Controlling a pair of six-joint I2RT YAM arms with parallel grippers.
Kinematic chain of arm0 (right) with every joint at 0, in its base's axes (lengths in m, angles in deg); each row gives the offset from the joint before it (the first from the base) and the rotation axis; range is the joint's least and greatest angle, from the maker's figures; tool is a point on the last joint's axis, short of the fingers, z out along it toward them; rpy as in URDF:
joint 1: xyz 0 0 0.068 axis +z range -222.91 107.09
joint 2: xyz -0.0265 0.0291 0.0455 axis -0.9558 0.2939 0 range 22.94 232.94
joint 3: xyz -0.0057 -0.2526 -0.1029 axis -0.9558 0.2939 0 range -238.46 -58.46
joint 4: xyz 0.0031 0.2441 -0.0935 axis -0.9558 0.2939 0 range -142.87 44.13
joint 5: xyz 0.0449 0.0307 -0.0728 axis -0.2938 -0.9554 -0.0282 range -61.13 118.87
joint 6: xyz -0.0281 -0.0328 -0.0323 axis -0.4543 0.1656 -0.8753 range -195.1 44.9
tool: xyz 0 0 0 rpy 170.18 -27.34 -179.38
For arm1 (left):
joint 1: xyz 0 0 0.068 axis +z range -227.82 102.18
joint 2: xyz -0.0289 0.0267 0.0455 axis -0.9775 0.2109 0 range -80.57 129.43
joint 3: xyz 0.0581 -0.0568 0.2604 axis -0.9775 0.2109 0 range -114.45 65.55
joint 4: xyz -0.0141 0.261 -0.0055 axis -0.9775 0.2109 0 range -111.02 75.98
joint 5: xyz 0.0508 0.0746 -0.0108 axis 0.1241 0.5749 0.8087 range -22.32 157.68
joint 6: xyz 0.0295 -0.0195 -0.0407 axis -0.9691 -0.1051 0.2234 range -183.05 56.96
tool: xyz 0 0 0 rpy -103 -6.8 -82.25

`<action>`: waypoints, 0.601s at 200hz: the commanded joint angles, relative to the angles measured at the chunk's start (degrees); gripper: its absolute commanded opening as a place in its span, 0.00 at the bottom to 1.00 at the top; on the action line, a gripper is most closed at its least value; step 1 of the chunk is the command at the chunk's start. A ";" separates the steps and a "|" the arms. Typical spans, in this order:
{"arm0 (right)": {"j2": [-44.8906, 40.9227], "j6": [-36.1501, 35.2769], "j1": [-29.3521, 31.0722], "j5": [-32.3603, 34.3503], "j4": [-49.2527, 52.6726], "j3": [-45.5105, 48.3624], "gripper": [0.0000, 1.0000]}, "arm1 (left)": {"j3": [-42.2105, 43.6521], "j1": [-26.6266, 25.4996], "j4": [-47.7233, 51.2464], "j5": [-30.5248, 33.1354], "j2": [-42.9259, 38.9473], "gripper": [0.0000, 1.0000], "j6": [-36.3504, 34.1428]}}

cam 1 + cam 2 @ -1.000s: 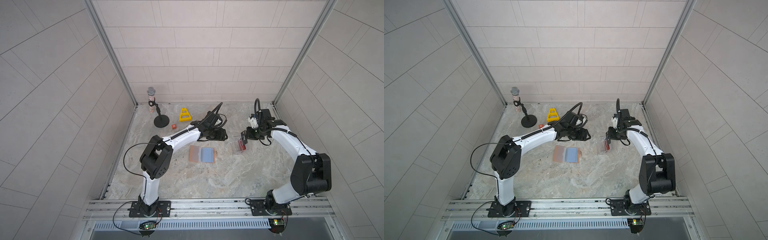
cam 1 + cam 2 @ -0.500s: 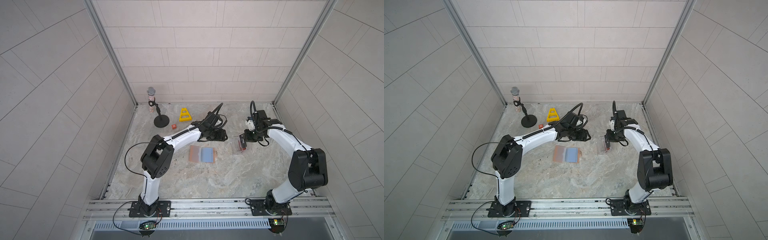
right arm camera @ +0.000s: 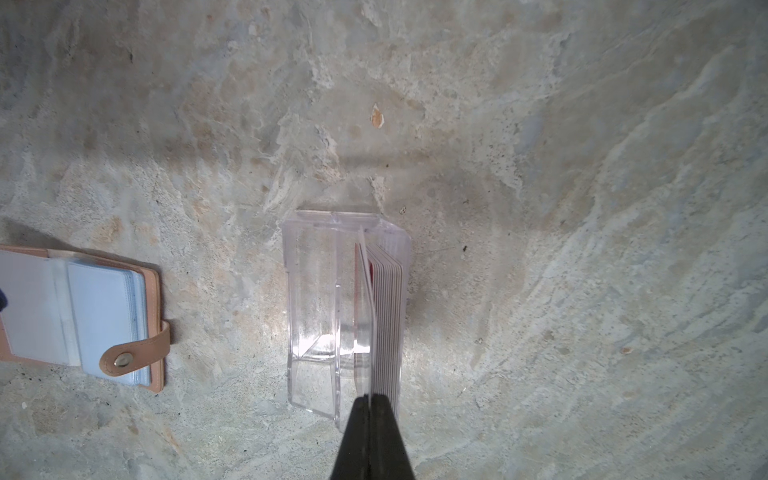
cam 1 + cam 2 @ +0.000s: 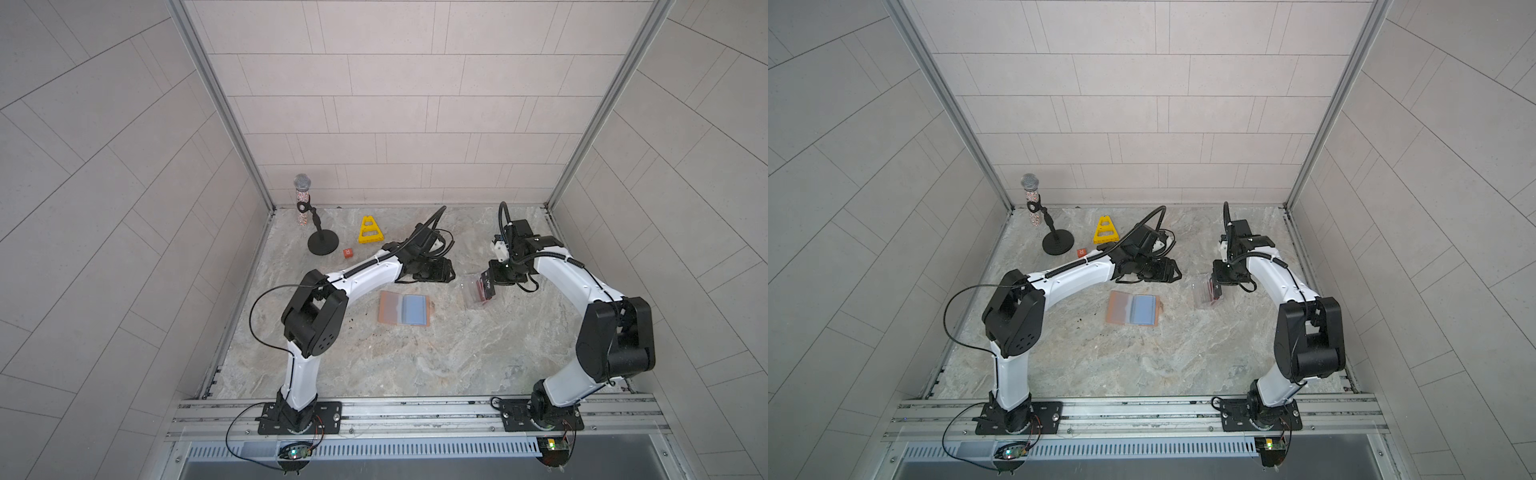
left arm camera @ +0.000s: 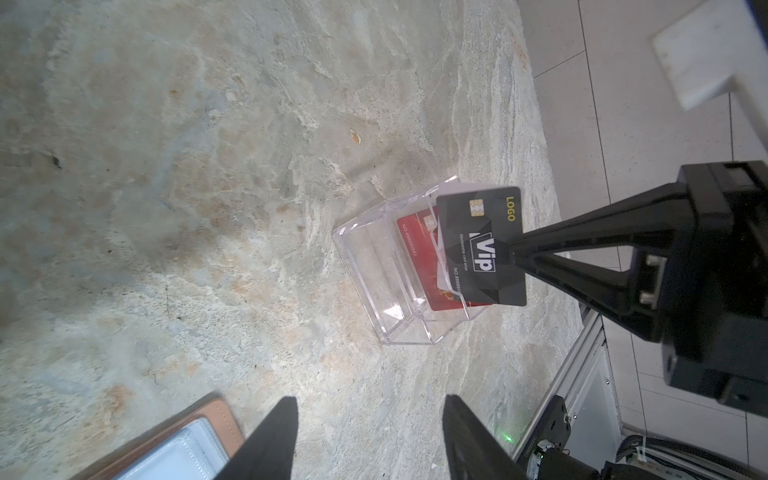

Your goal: Put the credit cards into the card holder

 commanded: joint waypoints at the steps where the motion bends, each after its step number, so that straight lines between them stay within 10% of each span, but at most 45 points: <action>1: -0.18 -0.58 0.57 1.01 1.90 -0.23 0.00 | -0.96 -0.06 0.47 -0.26 0.25 0.61 -0.54; 120: 1.32 -0.61 1.97 4.06 2.68 -1.45 0.09 | -1.07 -0.13 0.71 -0.28 0.17 0.61 -0.48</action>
